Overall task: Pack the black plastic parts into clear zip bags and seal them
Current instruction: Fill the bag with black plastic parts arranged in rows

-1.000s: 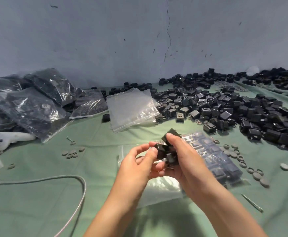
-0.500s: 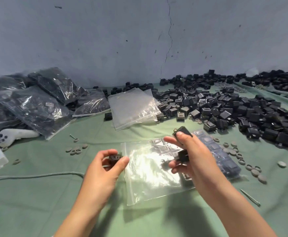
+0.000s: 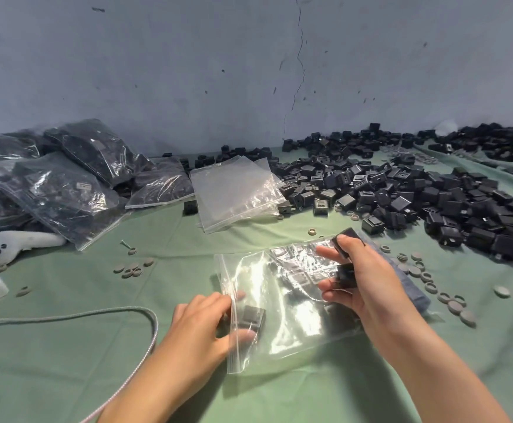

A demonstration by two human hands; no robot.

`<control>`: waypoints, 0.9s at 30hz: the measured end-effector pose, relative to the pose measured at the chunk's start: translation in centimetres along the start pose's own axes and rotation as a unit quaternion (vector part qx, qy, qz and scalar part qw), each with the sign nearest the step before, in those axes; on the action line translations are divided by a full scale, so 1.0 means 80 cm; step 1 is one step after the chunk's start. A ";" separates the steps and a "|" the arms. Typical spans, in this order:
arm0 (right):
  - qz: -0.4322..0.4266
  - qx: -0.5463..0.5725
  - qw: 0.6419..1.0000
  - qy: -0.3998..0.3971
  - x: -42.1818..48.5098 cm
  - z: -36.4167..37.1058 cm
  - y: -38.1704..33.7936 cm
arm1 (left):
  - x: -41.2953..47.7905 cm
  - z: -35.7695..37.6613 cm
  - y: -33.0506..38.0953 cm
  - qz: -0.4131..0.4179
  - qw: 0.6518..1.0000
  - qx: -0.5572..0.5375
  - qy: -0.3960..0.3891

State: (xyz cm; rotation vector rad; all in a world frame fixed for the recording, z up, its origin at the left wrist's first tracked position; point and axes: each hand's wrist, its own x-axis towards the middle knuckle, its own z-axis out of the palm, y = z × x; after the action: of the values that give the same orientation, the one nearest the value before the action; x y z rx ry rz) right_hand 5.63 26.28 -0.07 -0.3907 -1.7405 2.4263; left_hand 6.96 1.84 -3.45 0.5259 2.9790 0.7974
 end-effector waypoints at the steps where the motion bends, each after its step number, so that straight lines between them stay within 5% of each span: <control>1: -0.001 -0.001 1.000 0.002 0.001 0.001 0.000 | 0.002 -0.003 -0.001 -0.002 1.000 -0.015 -0.010; 8: -0.002 -0.011 1.000 0.011 0.008 0.002 0.003 | 0.020 -0.013 -0.008 -0.031 0.990 -0.126 -0.063; 20: -0.018 -0.020 0.999 0.025 0.021 0.000 -0.008 | 0.047 -0.001 -0.003 0.014 0.980 -0.148 -0.130; 27: -0.033 -0.034 0.999 0.015 0.036 0.005 -0.014 | 0.070 0.020 0.010 0.028 0.991 -0.091 -0.098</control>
State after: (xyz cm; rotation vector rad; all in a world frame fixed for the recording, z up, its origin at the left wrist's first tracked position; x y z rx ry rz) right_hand 2.69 27.02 0.69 -0.3700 -1.7979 2.3086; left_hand 2.08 5.07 -4.05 0.6387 2.6919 0.9506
